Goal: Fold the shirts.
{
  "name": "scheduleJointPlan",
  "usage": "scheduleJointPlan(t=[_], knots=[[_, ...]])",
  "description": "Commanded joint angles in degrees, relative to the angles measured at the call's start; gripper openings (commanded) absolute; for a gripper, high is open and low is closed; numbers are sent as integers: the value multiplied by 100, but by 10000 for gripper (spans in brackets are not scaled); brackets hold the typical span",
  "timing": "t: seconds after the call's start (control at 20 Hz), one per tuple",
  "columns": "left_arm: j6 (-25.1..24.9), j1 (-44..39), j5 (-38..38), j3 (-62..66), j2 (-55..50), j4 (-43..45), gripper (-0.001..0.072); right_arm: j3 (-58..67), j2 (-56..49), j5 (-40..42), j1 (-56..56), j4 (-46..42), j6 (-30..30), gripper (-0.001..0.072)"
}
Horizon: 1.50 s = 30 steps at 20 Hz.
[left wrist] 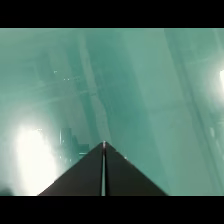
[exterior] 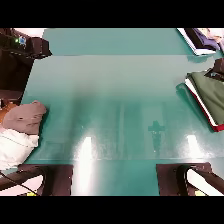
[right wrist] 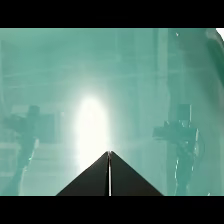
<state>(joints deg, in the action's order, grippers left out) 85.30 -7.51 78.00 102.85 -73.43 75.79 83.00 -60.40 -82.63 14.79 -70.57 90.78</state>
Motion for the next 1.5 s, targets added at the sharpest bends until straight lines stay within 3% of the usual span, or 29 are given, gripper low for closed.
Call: scheduleJointPlan(t=[0.0,0.75,0.8,0.85,0.9,1.1,1.25,1.45], knots=[[0,4,-4,7,4,0,26,-2,4,92,-85,7,0,30],[-2,4,-208,7,4,11,26,-2,7,157,-85,4,0,30],[-4,4,-168,4,2,63,52,-2,7,151,-85,4,0,30],[0,4,7,0,-2,201,356,-2,7,149,-85,7,0,30],[107,4,269,-79,0,520,575,-2,7,144,-85,4,0,30],[179,4,1316,-1180,15,2356,555,-2,7,146,-85,4,-4,30],[374,4,1220,-2286,17,3154,555,-2,7,144,-85,4,-72,30],[737,4,706,-3322,17,3298,556,-2,7,140,-85,4,-153,30]])
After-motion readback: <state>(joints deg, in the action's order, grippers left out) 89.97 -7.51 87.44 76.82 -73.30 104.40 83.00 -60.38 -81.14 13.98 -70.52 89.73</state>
